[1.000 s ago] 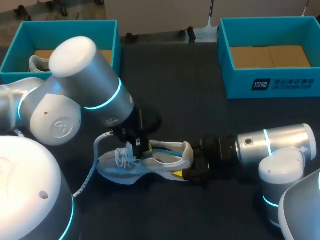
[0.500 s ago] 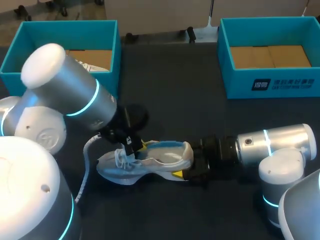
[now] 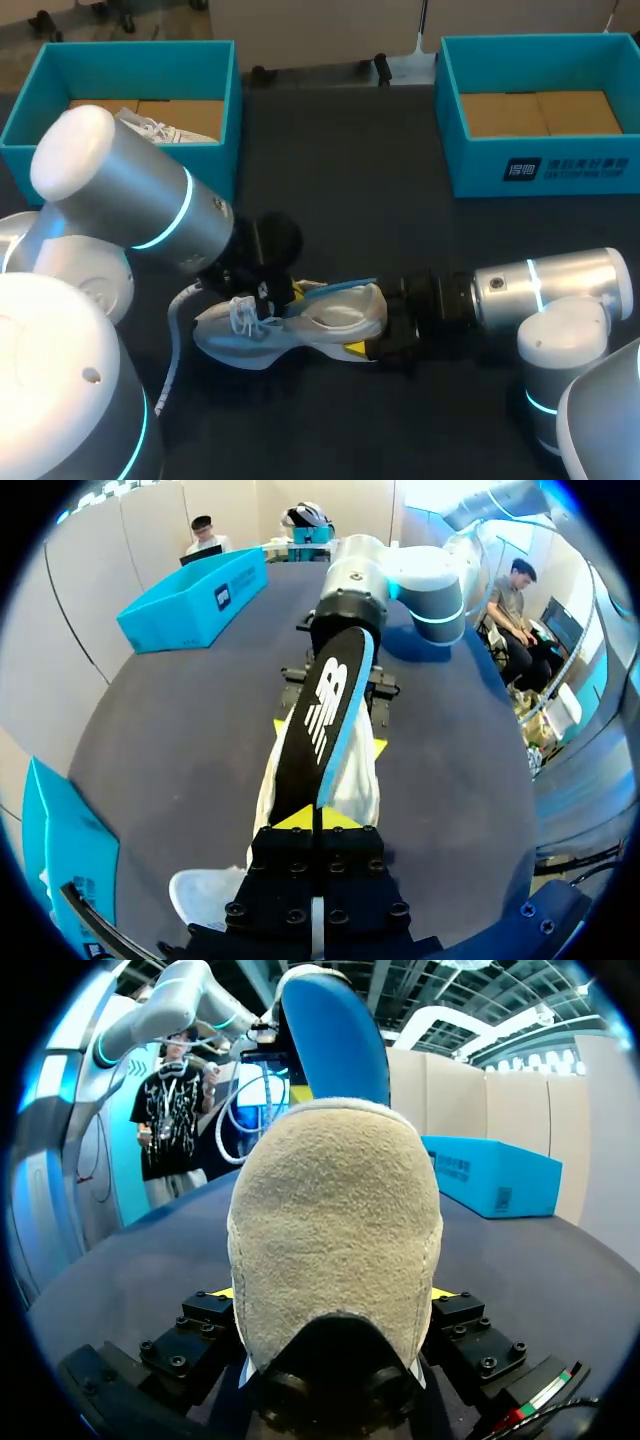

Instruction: Take the shoe out of the shoebox, open the shoe tongue, remove and reinsert the insole, then place the shoe into the shoebox

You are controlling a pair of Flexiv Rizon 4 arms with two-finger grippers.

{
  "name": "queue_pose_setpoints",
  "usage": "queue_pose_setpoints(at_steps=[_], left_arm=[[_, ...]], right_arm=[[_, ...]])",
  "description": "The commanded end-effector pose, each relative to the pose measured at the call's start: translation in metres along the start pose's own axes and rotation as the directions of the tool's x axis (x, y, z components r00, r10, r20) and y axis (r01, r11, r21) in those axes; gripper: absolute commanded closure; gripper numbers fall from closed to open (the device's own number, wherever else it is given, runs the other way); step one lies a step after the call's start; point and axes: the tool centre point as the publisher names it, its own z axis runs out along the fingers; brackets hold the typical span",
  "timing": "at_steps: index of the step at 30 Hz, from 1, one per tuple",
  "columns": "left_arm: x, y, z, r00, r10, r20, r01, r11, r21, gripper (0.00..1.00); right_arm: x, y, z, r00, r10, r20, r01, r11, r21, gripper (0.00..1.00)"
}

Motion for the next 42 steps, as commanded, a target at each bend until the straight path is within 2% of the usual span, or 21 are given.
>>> queue_pose_setpoints(at_steps=[1, 5, 6, 8, 12, 17, 19, 27, 34, 38, 42], left_arm=[[0.0, -0.022, 0.014, 0.999, 0.003, 0.032, -0.001, 0.999, -0.054, 1.0], [0.0, -0.029, 0.017, 0.999, 0.007, 0.052, -0.003, 0.998, -0.069, 0.99], [0.0, -0.029, 0.017, 0.999, 0.01, 0.048, -0.007, 0.998, -0.068, 0.69], [0.0, -0.03, 0.016, 0.999, 0.019, 0.045, -0.016, 0.998, -0.068, 0.54], [0.001, -0.03, 0.012, 0.999, 0.031, 0.04, -0.029, 0.998, -0.061, 0.42], [0.003, -0.029, 0.003, 0.998, 0.05, 0.031, -0.048, 0.998, -0.046, 0.38], [0.004, -0.03, 0.0, 0.998, 0.057, 0.024, -0.056, 0.998, -0.038, 0.4], [0.009, -0.038, -0.008, 0.995, 0.101, 0.007, -0.101, 0.995, -0.016, 0.38], [0.02, -0.05, 0.009, 0.987, 0.151, 0.052, -0.149, 0.988, -0.039, 0.4], [0.02, -0.053, 0.02, 0.986, 0.152, 0.074, -0.148, 0.987, -0.056, 0.51], [0.018, -0.054, 0.026, 0.984, 0.149, 0.1, -0.142, 0.987, -0.075, 0.55]], right_arm=[[0.001, 0.001, 0.001, 1.0, 0.0, 0.002, 0.0, 1.0, 0.005, 1.0], [0.001, 0.001, 0.001, 1.0, 0.0, 0.002, 0.0, 1.0, 0.005, 1.0], [0.001, 0.001, 0.001, 1.0, 0.0, 0.002, 0.0, 1.0, 0.005, 1.0], [0.001, 0.001, 0.001, 1.0, 0.0, 0.002, 0.0, 1.0, 0.005, 1.0], [0.001, 0.001, 0.001, 1.0, 0.0, 0.002, 0.0, 1.0, 0.005, 1.0], [0.001, 0.001, 0.001, 1.0, 0.0, 0.002, 0.0, 1.0, 0.005, 1.0], [0.001, 0.001, 0.001, 1.0, 0.0, 0.002, 0.0, 1.0, 0.005, 1.0], [0.001, 0.001, 0.001, 1.0, 0.0, 0.002, 0.0, 1.0, 0.005, 1.0], [0.001, 0.001, 0.001, 1.0, 0.0, 0.002, 0.0, 1.0, 0.005, 1.0], [0.001, 0.001, 0.001, 1.0, 0.0, 0.002, 0.0, 1.0, 0.005, 1.0], [0.001, 0.001, 0.001, 1.0, 0.0, 0.002, 0.0, 1.0, 0.005, 1.0]])
